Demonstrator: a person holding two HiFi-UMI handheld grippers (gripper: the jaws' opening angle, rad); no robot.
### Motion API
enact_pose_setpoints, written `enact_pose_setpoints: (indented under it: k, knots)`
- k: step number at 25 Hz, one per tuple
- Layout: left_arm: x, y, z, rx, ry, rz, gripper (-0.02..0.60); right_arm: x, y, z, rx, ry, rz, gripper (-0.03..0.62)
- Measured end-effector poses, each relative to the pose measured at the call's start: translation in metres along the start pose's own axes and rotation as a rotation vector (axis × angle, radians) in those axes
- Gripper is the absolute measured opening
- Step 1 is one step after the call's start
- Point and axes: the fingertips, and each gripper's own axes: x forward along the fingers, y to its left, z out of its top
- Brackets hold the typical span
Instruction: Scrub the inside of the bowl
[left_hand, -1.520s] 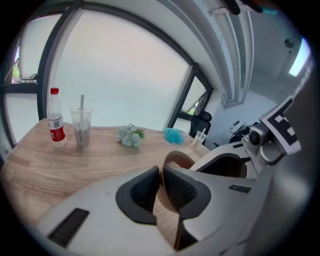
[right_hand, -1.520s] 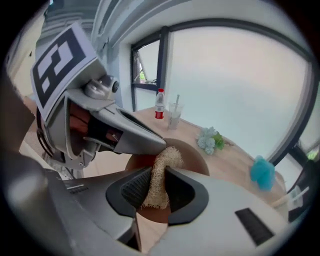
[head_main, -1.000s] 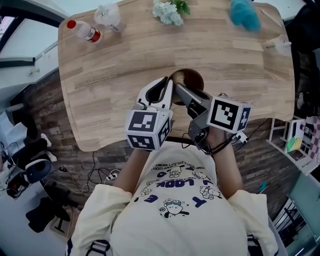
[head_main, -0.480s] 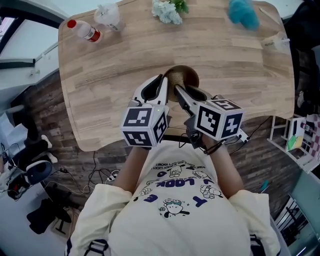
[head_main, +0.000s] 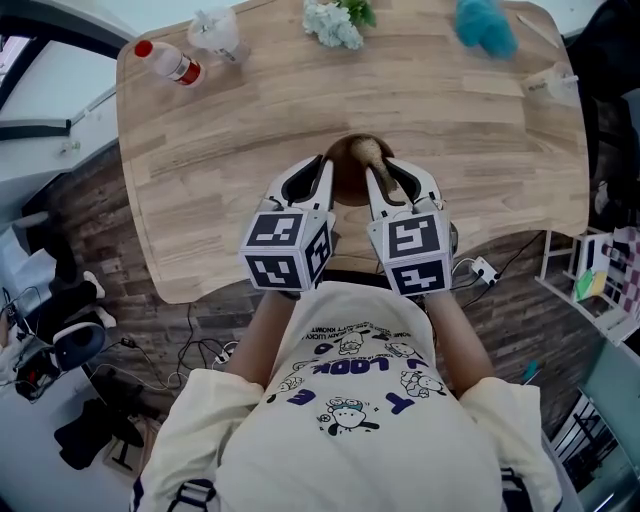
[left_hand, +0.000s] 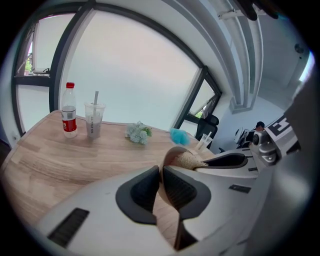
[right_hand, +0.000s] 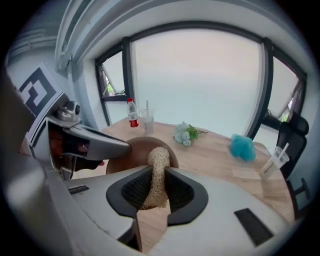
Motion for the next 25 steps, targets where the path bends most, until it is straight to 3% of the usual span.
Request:
enact_pose_setpoints:
  k: [6, 13, 21, 25]
  knots:
    - [0.005, -0.005, -0.002, 0.028, 0.039, -0.025, 0.049, -0.012, 0.01, 0.018, -0.183, -0.08, 0.003, 0.072]
    - [0.009, -0.011, 0.002, 0.072, 0.043, -0.021, 0.044, -0.019, 0.03, 0.026, -0.196, -0.135, 0.108, 0.071]
    - [0.009, -0.008, -0.001, 0.047, 0.057, -0.023, 0.044, -0.026, 0.034, 0.042, -0.243, -0.203, 0.111, 0.071]
    - [0.004, -0.006, 0.0, 0.014, 0.046, -0.024, 0.044, -0.019, 0.023, 0.041, -0.241, -0.195, 0.052, 0.071]
